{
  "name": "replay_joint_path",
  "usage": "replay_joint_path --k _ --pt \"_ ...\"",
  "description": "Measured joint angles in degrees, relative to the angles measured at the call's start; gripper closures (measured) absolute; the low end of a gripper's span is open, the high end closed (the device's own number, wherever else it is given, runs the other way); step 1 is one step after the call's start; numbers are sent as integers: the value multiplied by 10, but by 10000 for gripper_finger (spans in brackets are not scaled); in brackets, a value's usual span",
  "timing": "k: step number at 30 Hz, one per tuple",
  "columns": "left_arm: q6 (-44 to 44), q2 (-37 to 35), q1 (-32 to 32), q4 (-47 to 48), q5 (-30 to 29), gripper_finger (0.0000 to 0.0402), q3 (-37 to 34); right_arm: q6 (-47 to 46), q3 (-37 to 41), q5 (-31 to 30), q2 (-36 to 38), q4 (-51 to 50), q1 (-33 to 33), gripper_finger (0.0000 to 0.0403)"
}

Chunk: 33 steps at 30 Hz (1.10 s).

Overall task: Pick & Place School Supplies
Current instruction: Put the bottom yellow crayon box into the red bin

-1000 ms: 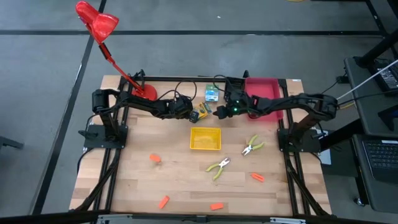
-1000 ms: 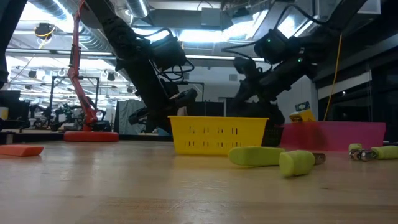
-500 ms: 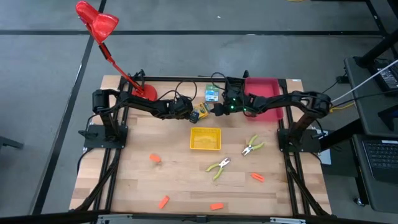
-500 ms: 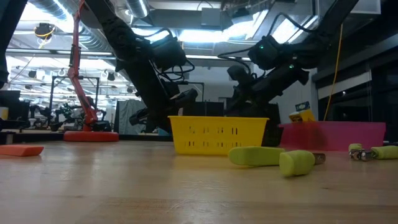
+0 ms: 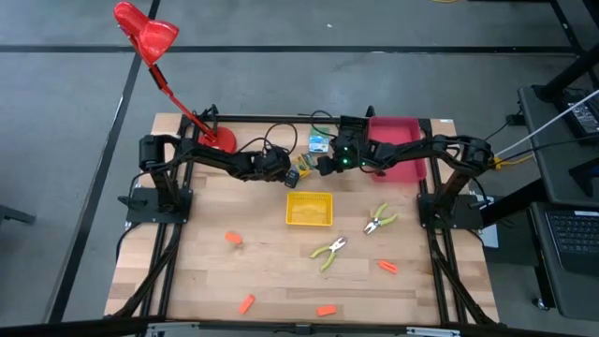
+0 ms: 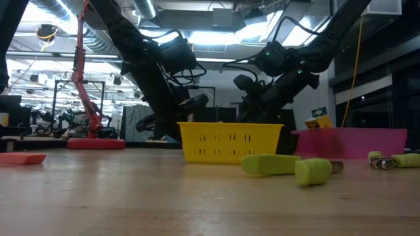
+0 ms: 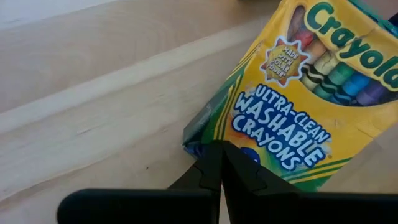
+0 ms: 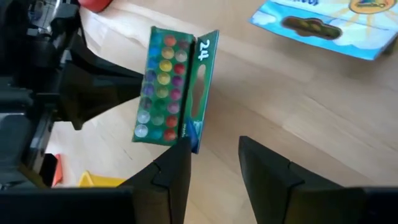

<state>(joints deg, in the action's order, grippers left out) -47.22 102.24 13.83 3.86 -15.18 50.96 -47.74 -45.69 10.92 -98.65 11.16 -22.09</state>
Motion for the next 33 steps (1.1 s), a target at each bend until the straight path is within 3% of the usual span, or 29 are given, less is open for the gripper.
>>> replay_joint_path --k 17,25,33 --pt "5 0 0 -1 1 400 0 -15 -1 0 0 34 9 264" --pt "4 -2 -3 0 -2 400 0 -6 -40 13 -32 34 22 265" --pt "-2 -2 -15 12 -3 400 0 11 -43 5 -35 39 26 326"
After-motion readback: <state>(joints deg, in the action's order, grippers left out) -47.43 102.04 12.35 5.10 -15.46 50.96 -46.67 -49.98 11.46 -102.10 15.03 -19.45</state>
